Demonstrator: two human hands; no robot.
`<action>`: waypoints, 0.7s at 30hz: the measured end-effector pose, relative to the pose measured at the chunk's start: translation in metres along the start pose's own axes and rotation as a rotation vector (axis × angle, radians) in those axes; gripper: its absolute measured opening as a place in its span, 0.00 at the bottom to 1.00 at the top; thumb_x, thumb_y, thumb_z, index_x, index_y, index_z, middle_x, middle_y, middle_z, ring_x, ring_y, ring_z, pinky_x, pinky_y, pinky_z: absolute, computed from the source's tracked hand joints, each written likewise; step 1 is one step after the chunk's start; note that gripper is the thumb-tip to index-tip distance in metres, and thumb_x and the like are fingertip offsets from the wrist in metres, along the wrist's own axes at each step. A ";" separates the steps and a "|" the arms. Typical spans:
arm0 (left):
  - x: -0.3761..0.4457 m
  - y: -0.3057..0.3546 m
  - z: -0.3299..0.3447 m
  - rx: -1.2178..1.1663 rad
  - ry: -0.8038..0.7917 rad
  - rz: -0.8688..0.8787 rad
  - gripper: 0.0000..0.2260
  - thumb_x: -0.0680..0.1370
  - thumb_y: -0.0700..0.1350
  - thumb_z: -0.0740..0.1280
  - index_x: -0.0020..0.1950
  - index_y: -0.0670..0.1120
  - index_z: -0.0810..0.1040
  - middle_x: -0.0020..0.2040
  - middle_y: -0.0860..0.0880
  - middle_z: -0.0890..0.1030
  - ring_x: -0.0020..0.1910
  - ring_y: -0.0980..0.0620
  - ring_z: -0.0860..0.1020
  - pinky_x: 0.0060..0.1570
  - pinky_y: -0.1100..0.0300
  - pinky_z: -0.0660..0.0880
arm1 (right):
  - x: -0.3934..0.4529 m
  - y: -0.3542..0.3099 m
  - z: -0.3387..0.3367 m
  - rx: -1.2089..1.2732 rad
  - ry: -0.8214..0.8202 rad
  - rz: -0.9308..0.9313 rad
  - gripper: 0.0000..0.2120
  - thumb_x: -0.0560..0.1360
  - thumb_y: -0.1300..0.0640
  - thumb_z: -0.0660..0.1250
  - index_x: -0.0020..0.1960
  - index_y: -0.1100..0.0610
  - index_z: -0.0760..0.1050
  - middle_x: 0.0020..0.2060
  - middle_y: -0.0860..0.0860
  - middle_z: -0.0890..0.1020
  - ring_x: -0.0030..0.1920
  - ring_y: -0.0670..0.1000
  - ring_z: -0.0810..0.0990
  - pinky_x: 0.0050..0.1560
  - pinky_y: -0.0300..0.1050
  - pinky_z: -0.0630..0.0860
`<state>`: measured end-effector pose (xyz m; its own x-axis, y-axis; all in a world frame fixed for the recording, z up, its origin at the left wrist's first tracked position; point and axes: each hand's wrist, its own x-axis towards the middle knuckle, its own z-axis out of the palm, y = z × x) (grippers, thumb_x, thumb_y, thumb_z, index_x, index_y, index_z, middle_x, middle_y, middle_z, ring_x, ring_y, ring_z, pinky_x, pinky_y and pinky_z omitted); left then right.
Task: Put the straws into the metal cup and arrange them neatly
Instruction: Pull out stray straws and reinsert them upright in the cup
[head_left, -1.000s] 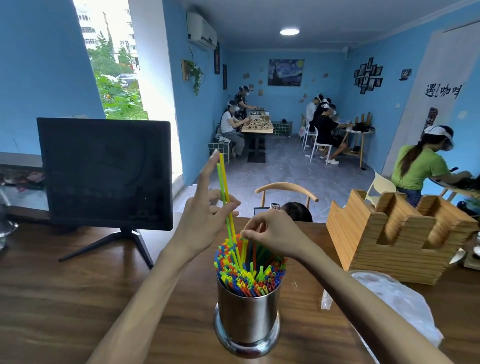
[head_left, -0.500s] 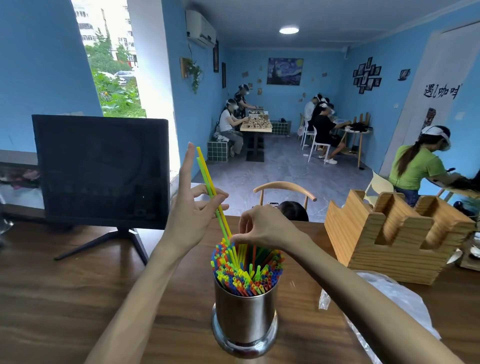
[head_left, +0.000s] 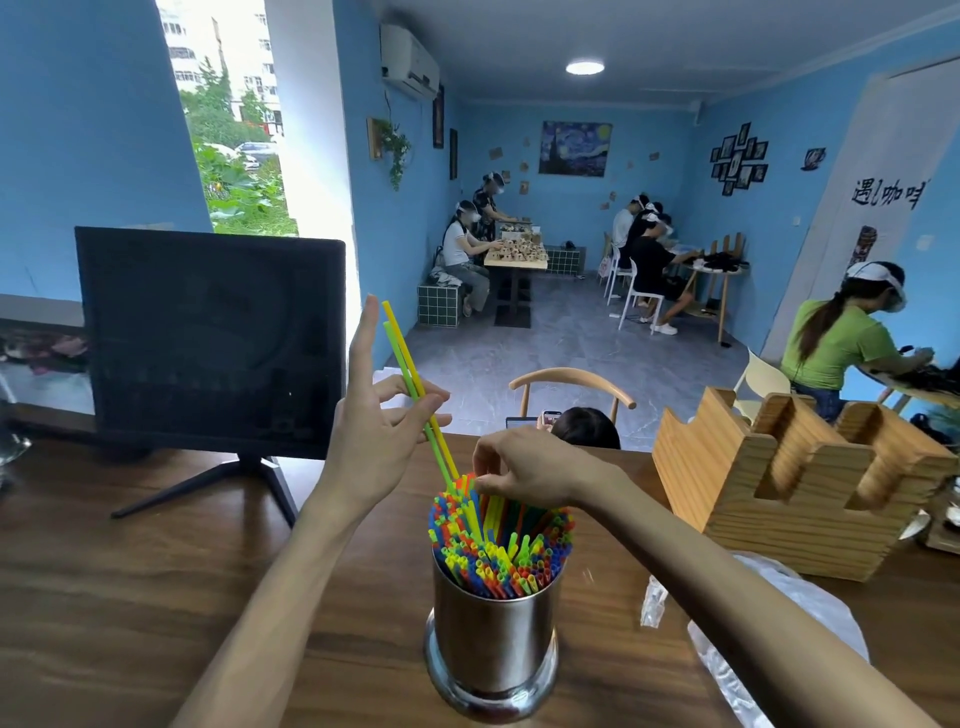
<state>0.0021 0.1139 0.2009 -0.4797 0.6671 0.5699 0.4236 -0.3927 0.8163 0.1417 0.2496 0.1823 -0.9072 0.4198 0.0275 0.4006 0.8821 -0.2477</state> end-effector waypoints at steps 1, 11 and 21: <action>0.000 -0.001 0.000 0.013 0.004 0.002 0.46 0.78 0.36 0.72 0.80 0.66 0.48 0.43 0.73 0.81 0.42 0.52 0.87 0.49 0.52 0.84 | 0.000 0.001 -0.001 -0.002 -0.007 -0.008 0.13 0.81 0.48 0.67 0.60 0.56 0.78 0.54 0.51 0.82 0.49 0.48 0.77 0.45 0.38 0.71; -0.001 -0.005 -0.001 -0.030 0.020 -0.015 0.46 0.77 0.36 0.73 0.79 0.69 0.50 0.43 0.53 0.86 0.39 0.48 0.87 0.45 0.58 0.83 | 0.002 0.002 -0.004 0.016 -0.004 -0.078 0.10 0.80 0.52 0.69 0.57 0.57 0.82 0.52 0.51 0.84 0.49 0.47 0.78 0.51 0.41 0.74; 0.002 0.011 0.005 -0.164 -0.045 0.045 0.44 0.78 0.35 0.72 0.77 0.72 0.51 0.49 0.41 0.86 0.45 0.42 0.87 0.50 0.47 0.83 | -0.004 0.014 -0.020 0.139 0.103 -0.108 0.05 0.80 0.52 0.70 0.47 0.51 0.80 0.40 0.42 0.81 0.41 0.40 0.77 0.44 0.40 0.73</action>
<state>0.0101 0.1141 0.2106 -0.4269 0.6729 0.6042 0.3107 -0.5183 0.7968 0.1530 0.2645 0.1986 -0.9233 0.3499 0.1586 0.2733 0.8883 -0.3692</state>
